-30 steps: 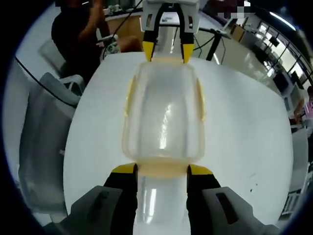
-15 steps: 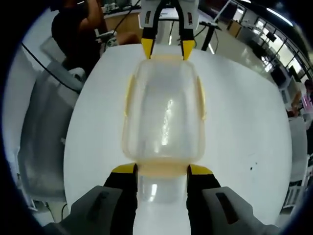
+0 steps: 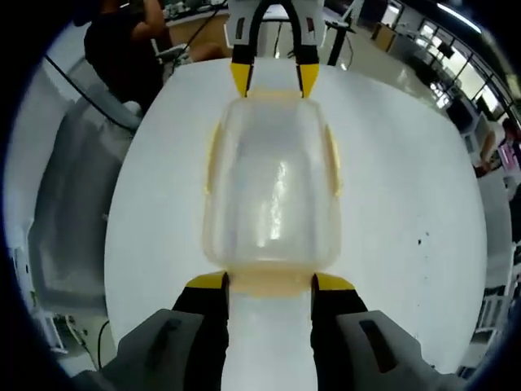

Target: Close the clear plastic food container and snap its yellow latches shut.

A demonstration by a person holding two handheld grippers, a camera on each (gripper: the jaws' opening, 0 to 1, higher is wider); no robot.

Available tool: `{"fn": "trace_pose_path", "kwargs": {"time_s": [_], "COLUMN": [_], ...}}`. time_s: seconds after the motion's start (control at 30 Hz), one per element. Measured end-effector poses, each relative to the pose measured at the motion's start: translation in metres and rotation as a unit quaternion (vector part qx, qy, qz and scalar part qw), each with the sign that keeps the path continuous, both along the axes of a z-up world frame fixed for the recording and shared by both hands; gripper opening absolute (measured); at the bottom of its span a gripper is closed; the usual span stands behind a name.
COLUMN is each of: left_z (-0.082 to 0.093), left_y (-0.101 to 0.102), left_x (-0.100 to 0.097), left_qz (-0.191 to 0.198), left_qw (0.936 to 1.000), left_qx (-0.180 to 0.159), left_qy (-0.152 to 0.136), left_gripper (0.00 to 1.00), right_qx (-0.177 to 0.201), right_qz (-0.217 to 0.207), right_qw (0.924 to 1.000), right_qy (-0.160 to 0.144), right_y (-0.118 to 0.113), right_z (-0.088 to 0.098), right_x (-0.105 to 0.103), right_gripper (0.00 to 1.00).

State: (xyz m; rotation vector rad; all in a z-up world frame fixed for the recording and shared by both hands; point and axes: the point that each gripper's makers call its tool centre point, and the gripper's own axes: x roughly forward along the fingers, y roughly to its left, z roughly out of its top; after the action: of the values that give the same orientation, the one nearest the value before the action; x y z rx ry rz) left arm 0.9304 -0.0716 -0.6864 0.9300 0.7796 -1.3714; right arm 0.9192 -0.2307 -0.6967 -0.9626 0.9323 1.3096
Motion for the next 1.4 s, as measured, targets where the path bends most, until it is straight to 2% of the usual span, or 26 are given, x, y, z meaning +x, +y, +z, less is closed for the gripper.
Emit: {"fn": "trace_pose_path", "kwargs": {"time_s": [0.33, 0.63, 1.0, 1.4], "left_z": [-0.01, -0.02, -0.026, -0.032], "left_y": [-0.023, -0.041, -0.051, -0.051], "left_x": [0.005, 0.013, 0.02, 0.019], "left_qz": [-0.009, -0.009, -0.016, -0.014], "left_qw": [0.9999, 0.9999, 0.9998, 0.9999], "left_qx": [-0.001, -0.01, -0.009, -0.006], "left_qy": [-0.01, -0.005, -0.001, 0.005], "left_gripper": [0.32, 0.32, 0.32, 0.32], "right_qx": [-0.008, -0.019, -0.024, -0.031], "right_qz": [-0.004, -0.006, -0.01, -0.005], "right_qw": [0.9999, 0.9998, 0.9996, 0.9993], "right_qy": [0.005, 0.007, 0.013, 0.022], "right_y": [-0.024, -0.043, -0.053, -0.053], "right_z": [-0.006, -0.012, -0.017, -0.024], "right_x": [0.0, 0.003, 0.008, 0.008], "right_gripper": [0.35, 0.35, 0.36, 0.36]}}
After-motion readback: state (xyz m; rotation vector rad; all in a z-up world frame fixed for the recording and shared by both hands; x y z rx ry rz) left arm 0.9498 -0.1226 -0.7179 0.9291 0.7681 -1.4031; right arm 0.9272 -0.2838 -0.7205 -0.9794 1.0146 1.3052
